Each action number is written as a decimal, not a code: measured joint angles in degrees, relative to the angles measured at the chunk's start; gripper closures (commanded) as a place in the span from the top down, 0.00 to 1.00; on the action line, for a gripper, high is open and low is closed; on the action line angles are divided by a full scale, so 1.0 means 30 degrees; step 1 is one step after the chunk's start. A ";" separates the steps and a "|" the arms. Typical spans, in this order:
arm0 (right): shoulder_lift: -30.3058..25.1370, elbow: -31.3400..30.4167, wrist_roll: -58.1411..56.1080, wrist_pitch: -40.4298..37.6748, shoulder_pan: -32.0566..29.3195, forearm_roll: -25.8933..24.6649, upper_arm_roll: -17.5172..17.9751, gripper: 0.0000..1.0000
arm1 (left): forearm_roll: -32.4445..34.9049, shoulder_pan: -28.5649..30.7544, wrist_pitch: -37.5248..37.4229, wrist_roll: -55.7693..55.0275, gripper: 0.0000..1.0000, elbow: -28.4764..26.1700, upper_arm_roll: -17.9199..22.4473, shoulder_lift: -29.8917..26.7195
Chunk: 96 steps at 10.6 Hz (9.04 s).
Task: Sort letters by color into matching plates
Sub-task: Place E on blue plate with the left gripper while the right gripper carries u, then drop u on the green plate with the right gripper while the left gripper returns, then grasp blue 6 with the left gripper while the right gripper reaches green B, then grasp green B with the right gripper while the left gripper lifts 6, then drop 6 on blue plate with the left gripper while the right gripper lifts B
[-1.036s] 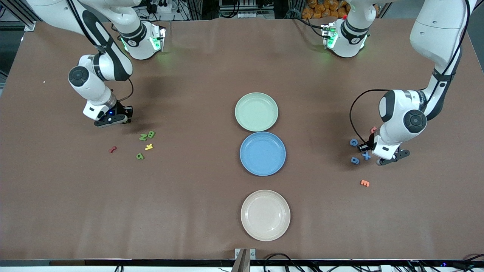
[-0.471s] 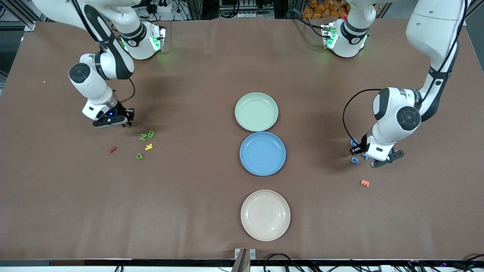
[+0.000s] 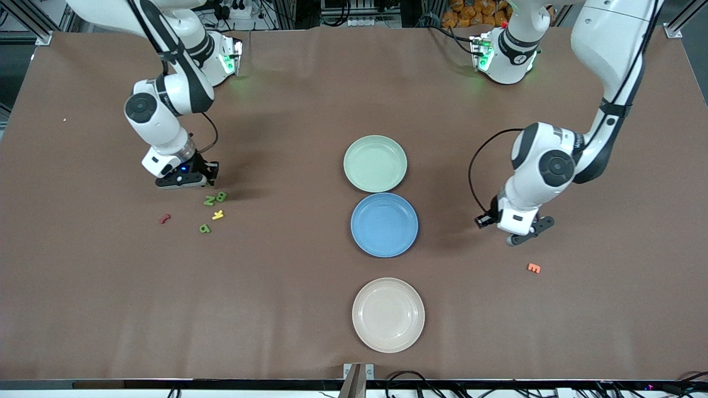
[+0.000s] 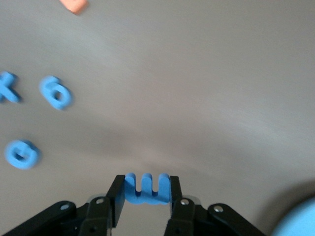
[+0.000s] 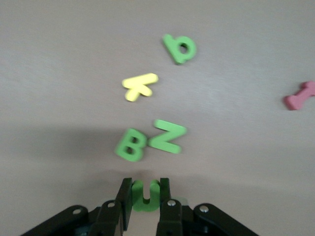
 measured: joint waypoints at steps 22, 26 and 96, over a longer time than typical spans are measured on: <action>0.3427 0.8634 2.1703 -0.4458 0.9500 0.0003 0.4501 0.00 | 0.1157 -0.2771 -0.3821 -0.6635 1.00 0.6176 0.0746 0.3895; 0.5605 1.0968 2.4895 -0.4746 1.0955 -0.1107 0.4377 0.00 | 0.1490 -0.2179 -0.4114 -0.9466 1.00 0.5527 0.1388 0.3860; 0.4339 0.4458 1.1973 -0.3378 -0.2819 -0.2807 0.3416 0.43 | 0.3562 0.0233 0.0815 -1.2130 0.00 0.2936 -0.2198 0.3488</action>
